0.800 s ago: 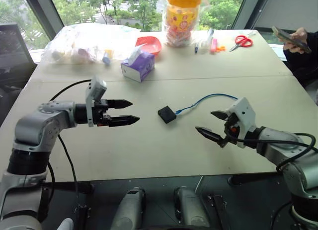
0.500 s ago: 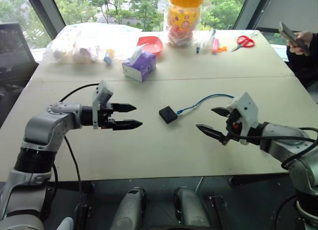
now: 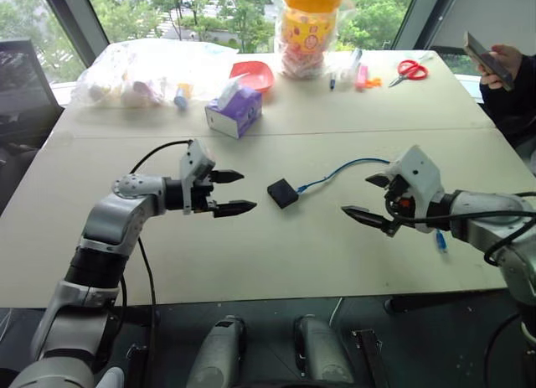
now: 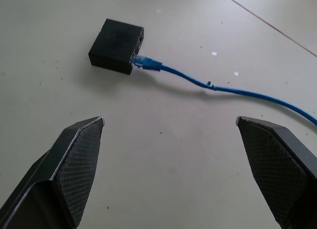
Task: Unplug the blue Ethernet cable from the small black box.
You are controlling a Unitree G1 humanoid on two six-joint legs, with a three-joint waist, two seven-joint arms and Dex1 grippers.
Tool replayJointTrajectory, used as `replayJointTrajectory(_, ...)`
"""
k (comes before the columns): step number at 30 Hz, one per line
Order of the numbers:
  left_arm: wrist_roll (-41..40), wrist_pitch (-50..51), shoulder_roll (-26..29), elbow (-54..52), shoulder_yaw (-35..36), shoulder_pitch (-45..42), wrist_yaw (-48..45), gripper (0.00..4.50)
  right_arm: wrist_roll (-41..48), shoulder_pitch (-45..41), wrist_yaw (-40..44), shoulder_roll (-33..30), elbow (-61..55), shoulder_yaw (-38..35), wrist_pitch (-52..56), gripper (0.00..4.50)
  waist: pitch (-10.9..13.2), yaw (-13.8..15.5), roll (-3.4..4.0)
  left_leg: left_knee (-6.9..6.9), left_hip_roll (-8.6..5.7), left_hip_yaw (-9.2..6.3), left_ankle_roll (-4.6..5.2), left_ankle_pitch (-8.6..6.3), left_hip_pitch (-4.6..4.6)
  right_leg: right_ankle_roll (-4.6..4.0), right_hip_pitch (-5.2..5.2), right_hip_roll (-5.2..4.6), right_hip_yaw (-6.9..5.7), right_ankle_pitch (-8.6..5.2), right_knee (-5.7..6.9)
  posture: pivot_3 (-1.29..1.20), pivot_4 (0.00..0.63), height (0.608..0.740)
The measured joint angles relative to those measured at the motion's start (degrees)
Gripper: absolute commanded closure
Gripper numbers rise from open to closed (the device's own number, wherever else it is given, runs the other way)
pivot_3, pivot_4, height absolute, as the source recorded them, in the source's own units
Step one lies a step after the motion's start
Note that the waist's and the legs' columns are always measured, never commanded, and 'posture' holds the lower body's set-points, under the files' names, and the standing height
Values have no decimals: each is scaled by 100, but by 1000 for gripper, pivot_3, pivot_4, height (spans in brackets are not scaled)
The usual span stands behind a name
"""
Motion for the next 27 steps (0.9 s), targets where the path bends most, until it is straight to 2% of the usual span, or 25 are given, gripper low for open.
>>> replayJointTrajectory(3, 11, -33, -29, 14, 22, 19, 48, 110, -335, -870, 409, -106, 641, 695, -309, 0, 0, -56, 1, 6, 2, 13, 0, 0, 9, -3, 1, 2, 9, 4, 7, 0, 150, 740)
replayJointTrajectory(6, 5, -27, -51, -123, 66, 183, 180, 110, -892, -2173, 1141, 47, 1798, 1615, -893, 0, 1, -77, 2, 3, 7, 17, 0, 0, 26, -5, 8, 13, 13, 4, 13, 0, 150, 740)
replayJointTrajectory(8, -5, 14, -47, -270, 99, 318, 273, 110, -1284, -2918, 1720, 378, 2763, 2200, -1342, 0, 2, -61, 1, -7, 8, 14, 0, 0, 31, -3, 8, 13, 12, 5, 14, 0, 150, 740)
replayJointTrajectory(13, -14, 40, 40, -571, 237, 568, 370, 110, -2118, -3868, 2724, 1223, 4791, 3256, -2256, 0, 3, -34, 1, -12, -1, 15, -1, 0, 21, 23, -1, 5, 11, 19, 15, 0, 150, 740)
replayJointTrajectory(14, -19, 77, 81, -689, 292, 672, 438, 110, -2387, -4148, 2979, 1530, 5516, 3491, -2591, 0, 3, -44, 1, -10, -1, 16, -1, 0, 19, 32, -4, 5, 12, 25, 15, 0, 150, 740)
replayJointTrajectory(20, -45, 266, 130, -1112, 520, 934, 750, 110, -3221, -4870, 3262, 2511, 7782, 3767, -3880, 0, 4, -45, 3, -10, -5, 8, -7, 3, 18, 33, -5, 6, 10, 27, 21, 0, 150, 740)
replayJointTrajectory(24, -136, 395, 136, -1450, 607, 1106, 973, 110, -3602, -5199, 3368, 2957, 8728, 3753, -4451, 0, 4, -65, 3, -13, -5, 5, -11, 4, 26, 33, -5, 7, 11, 27, 32, 0, 150, 740)
replayJointTrajectory(27, -156, 491, 187, -1648, 716, 1198, 1122, 0, -3845, -5329, 3415, 3134, 9090, 3722, -4775, 886, 4, -86, 3, -17, -5, 7, -14, 5, 40, 32, -4, 9, 12, 27, 47, 0, 150, 740)
